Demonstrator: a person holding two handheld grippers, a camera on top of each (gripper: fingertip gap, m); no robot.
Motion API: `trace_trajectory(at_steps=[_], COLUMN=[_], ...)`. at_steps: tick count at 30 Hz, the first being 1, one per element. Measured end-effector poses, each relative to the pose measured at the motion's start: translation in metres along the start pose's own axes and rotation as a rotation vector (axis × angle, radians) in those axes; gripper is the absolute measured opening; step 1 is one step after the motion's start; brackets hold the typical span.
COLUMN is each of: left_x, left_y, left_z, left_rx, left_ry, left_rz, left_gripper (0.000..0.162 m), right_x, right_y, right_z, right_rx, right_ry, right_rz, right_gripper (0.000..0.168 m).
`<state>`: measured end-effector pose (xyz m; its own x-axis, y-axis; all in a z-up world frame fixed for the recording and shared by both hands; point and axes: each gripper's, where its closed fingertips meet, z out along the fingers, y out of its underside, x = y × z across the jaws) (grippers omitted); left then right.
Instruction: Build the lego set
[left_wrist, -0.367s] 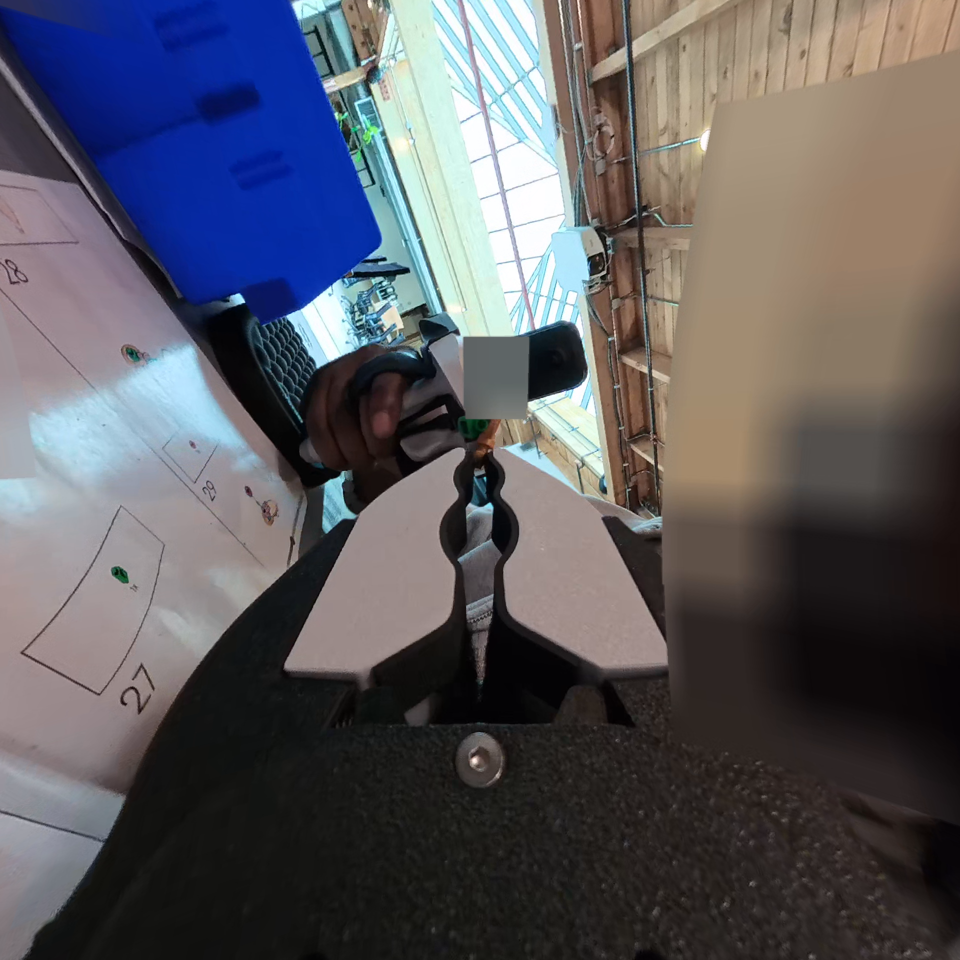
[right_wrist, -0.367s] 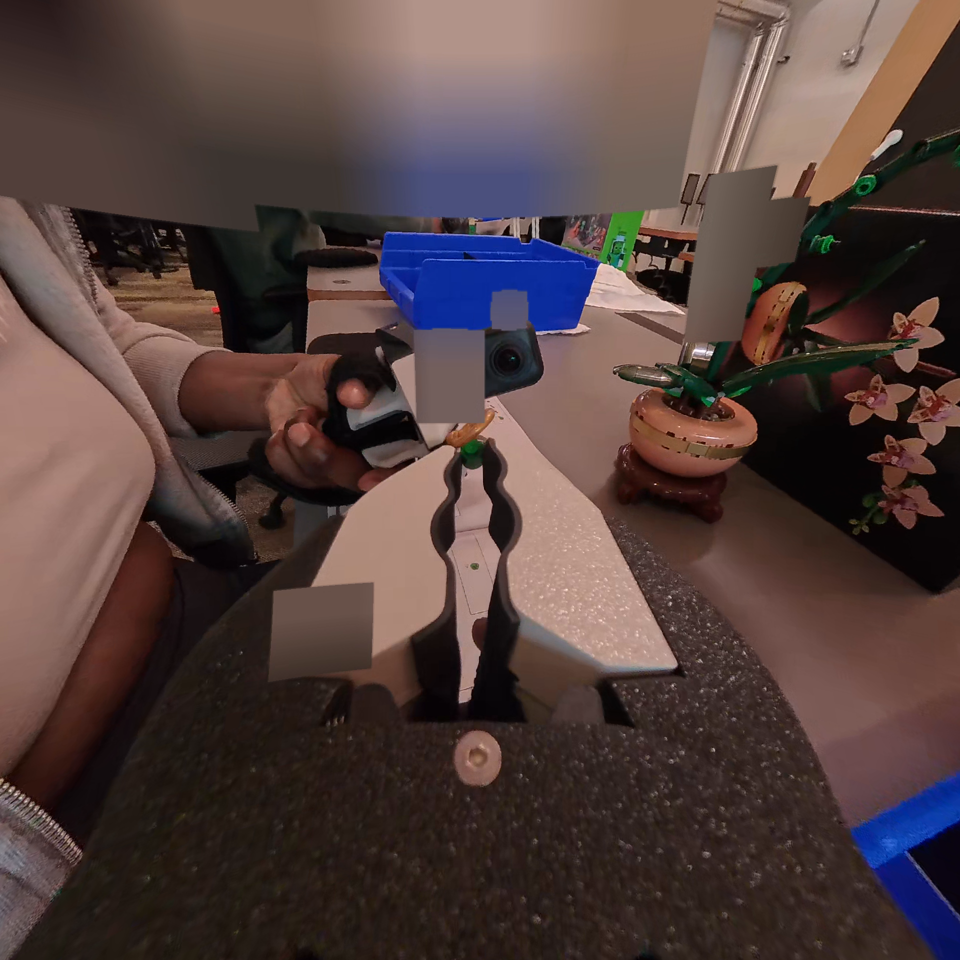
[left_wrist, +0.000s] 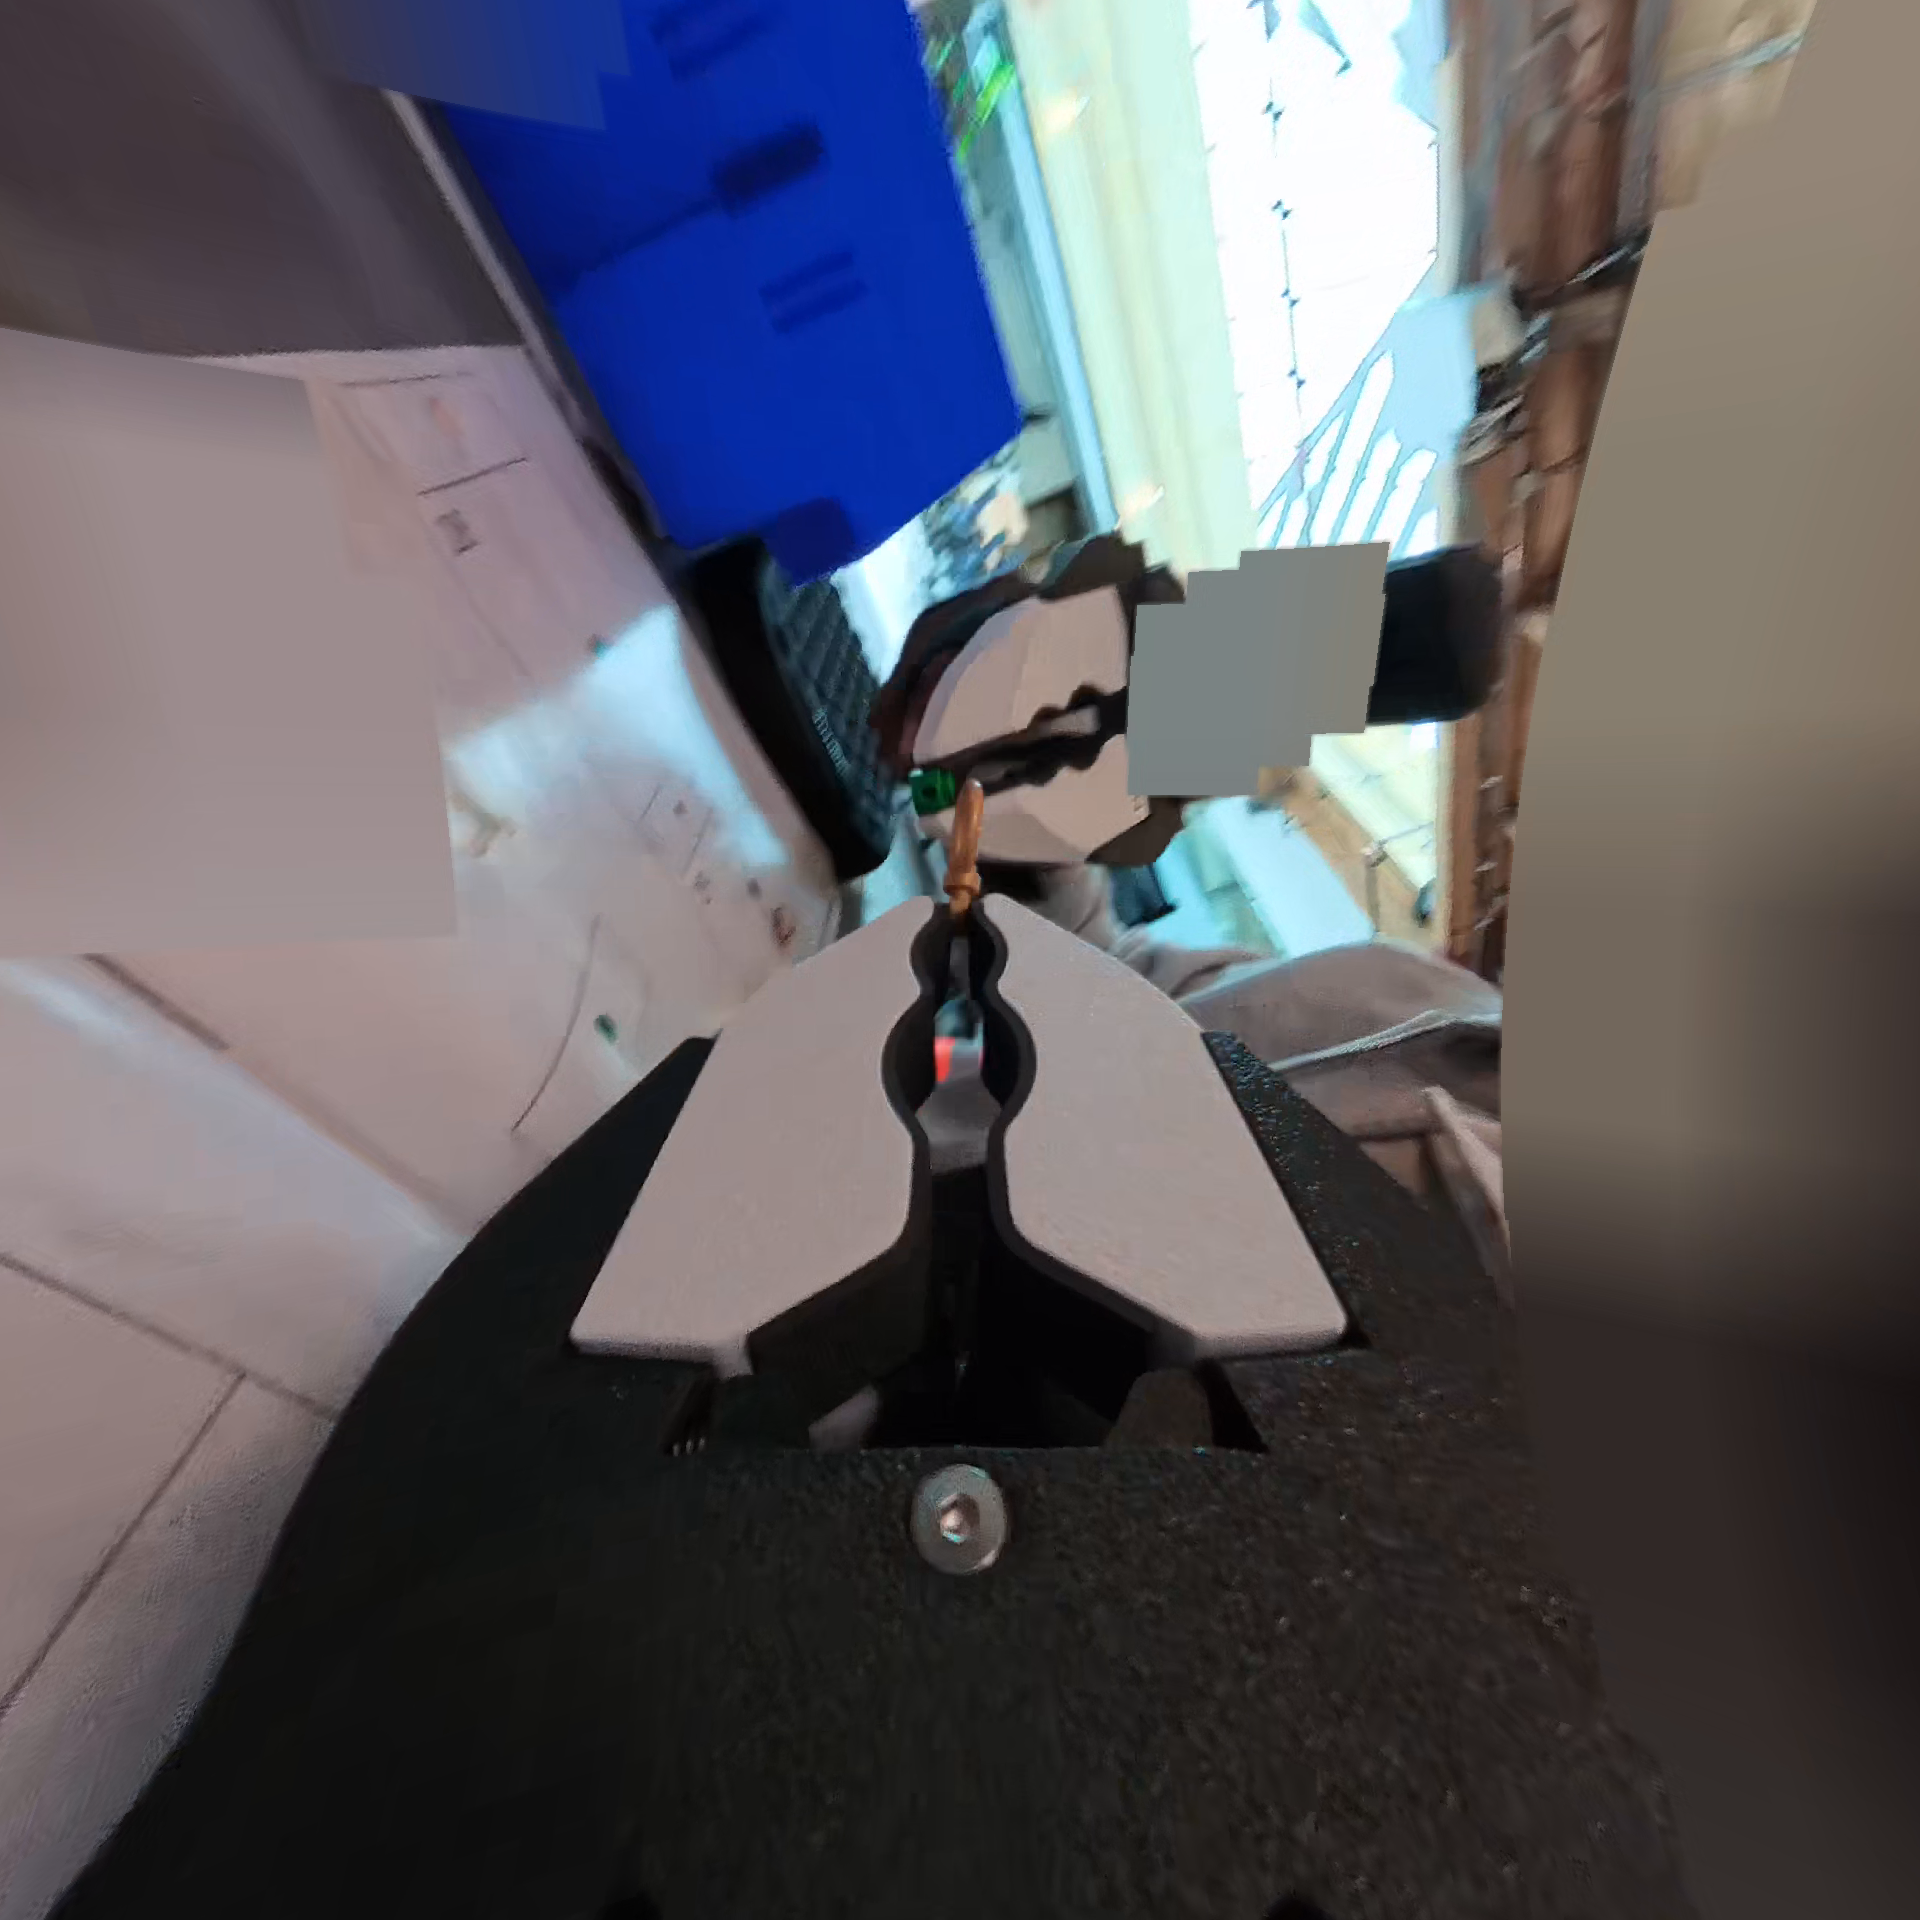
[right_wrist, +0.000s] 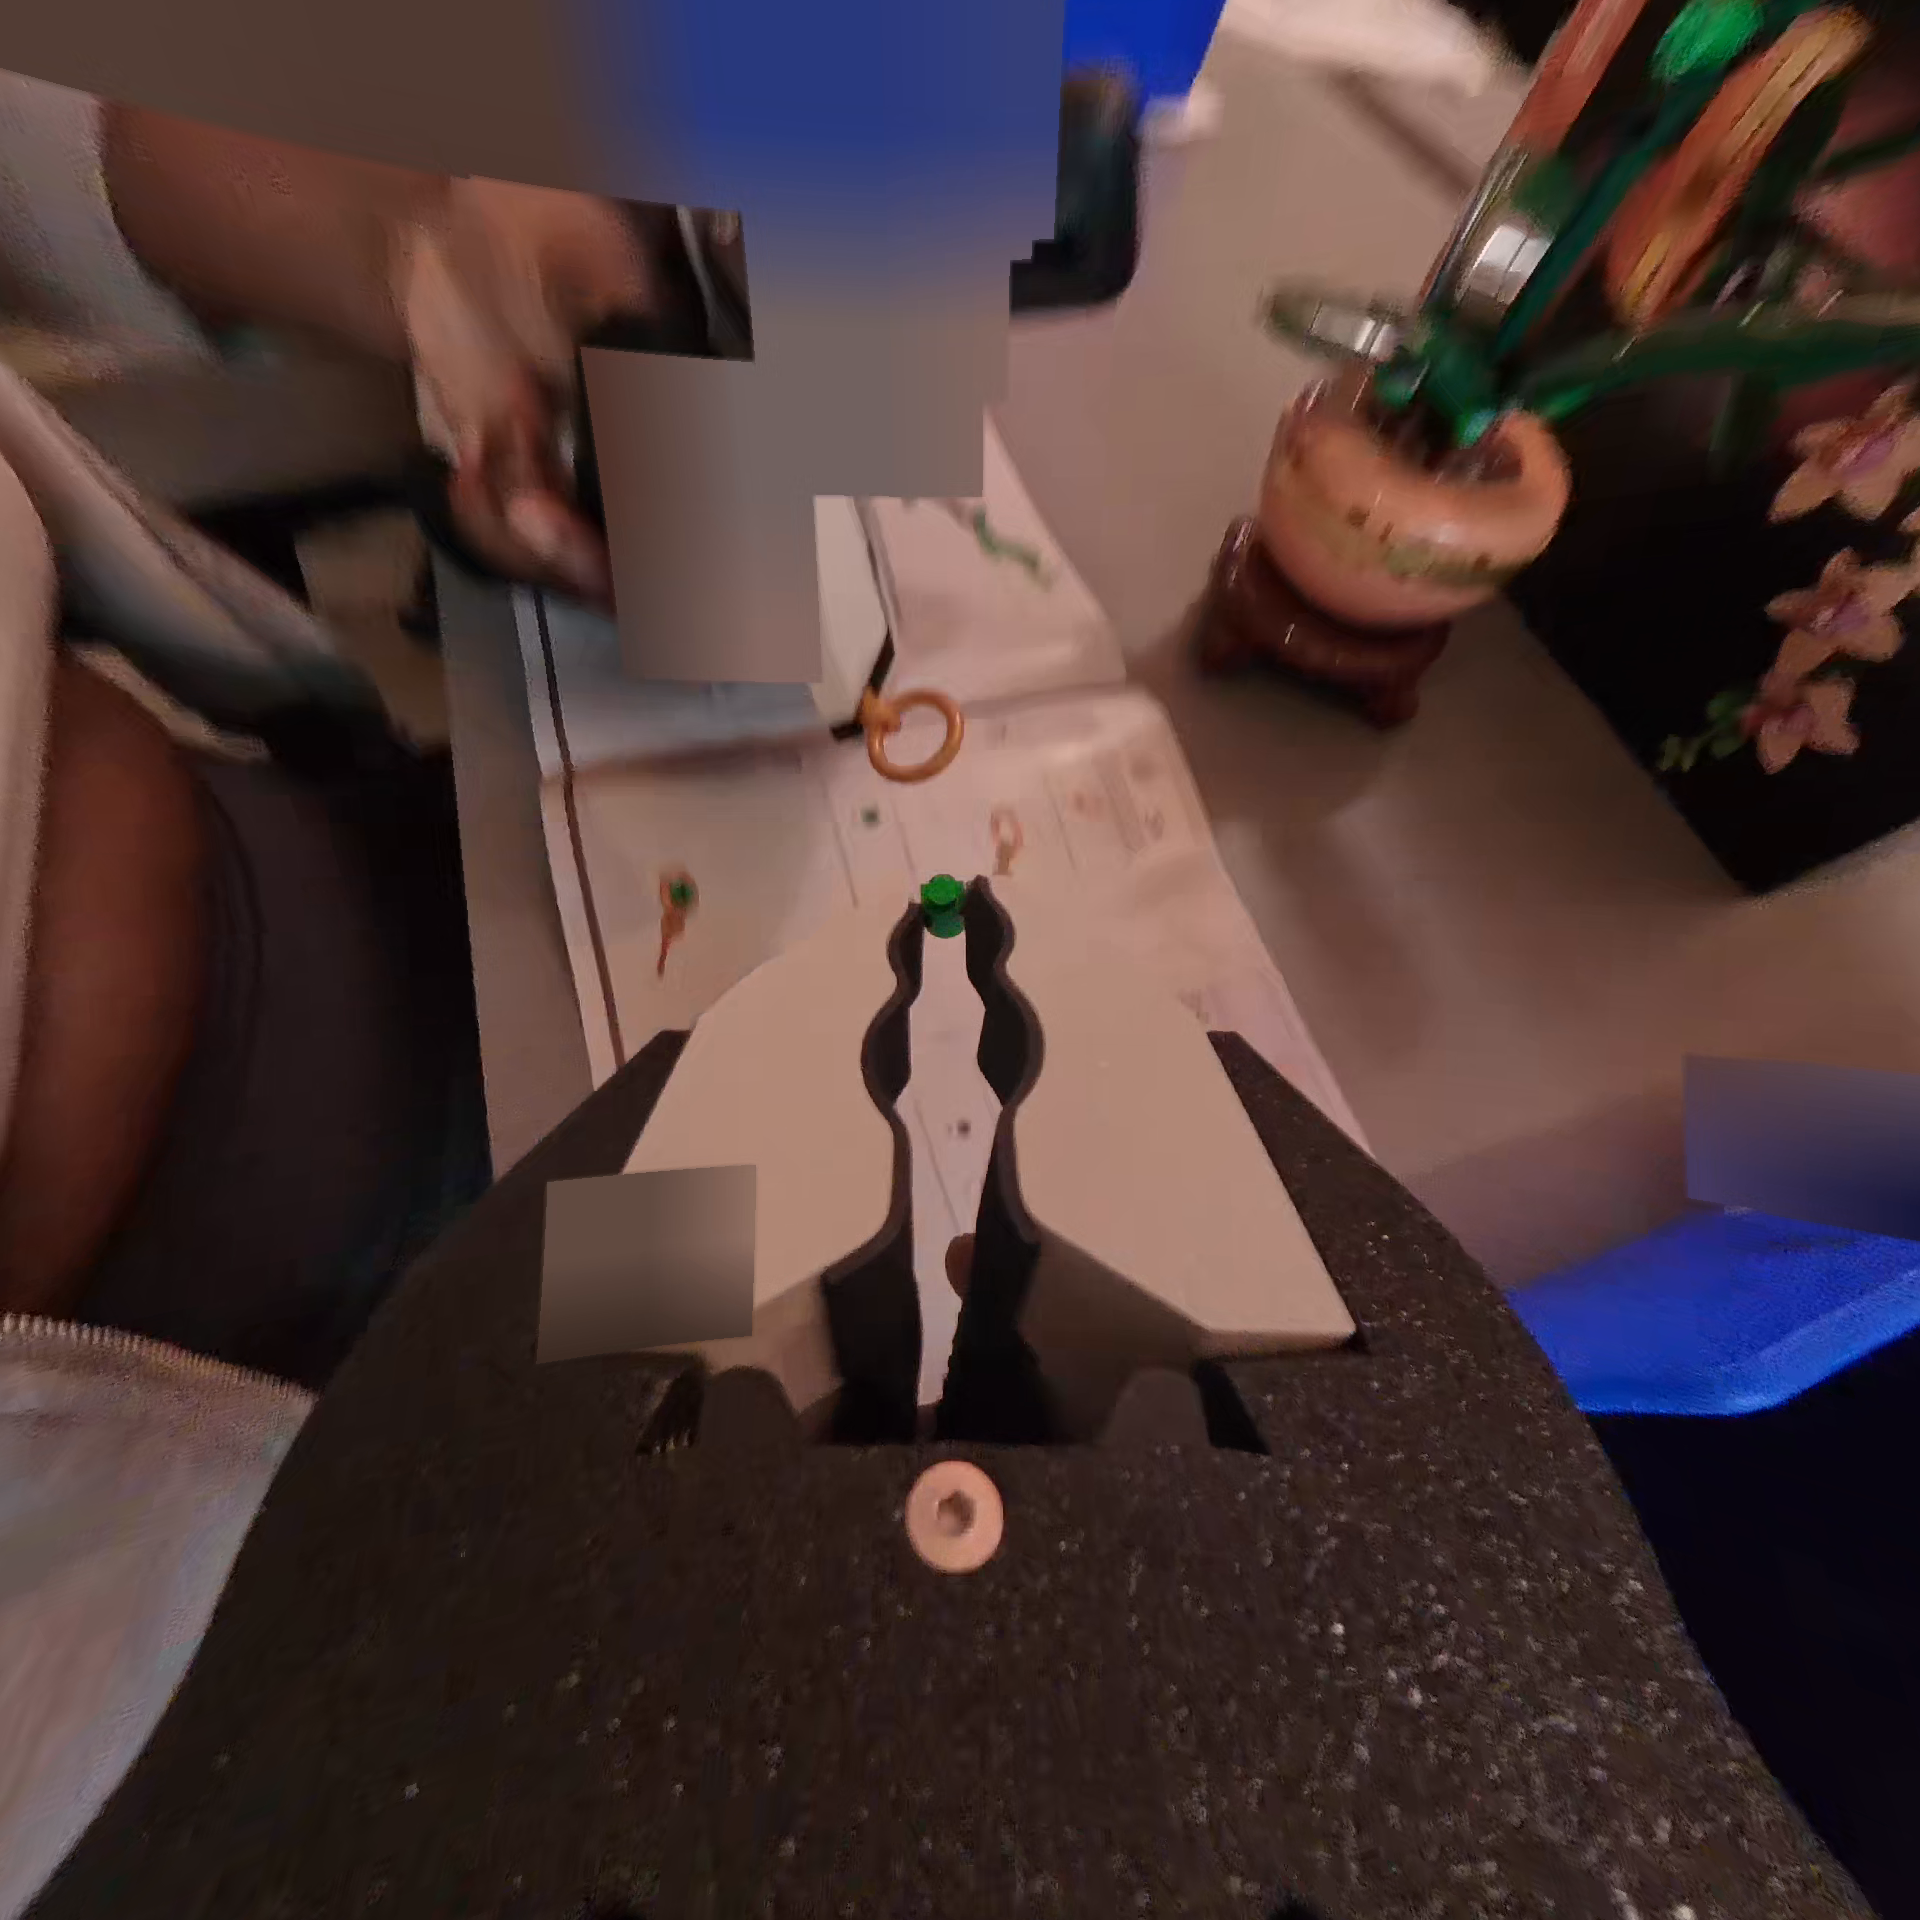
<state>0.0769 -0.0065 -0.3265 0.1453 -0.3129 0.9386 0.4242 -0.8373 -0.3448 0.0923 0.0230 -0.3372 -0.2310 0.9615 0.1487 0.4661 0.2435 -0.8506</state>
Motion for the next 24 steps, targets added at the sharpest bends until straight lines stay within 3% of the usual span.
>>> trace_trajectory(at_steps=[1,8,13,16,24], left_x=[-0.005,-0.035,-0.047,-0.051,-0.055], left_y=[0.004,0.027,0.027,0.023,0.018], left_z=[0.0,0.007,0.008,-0.003,-0.012], left_rx=[-0.058,-0.437,-0.47,-0.456,-0.47], left_ry=[-0.045,-0.287,-0.358,-0.432,-0.594], left_rz=[0.003,0.021,0.041,0.224,0.936], left_gripper=[0.003,0.017,0.023,0.024,0.015], right_x=[-0.003,-0.014,-0.018,-0.02,-0.025], right_y=[0.009,0.027,0.04,0.035,0.03], right_z=[0.001,0.012,0.014,0.013,0.032], right_rx=[-0.08,-0.183,-0.202,-0.181,-0.296], right_ry=[-0.009,-0.047,-0.063,-0.068,-0.118], right_rz=[-0.014,-0.018,0.019,0.025,0.115], right_gripper=[0.008,0.008,0.008,0.008,0.008])
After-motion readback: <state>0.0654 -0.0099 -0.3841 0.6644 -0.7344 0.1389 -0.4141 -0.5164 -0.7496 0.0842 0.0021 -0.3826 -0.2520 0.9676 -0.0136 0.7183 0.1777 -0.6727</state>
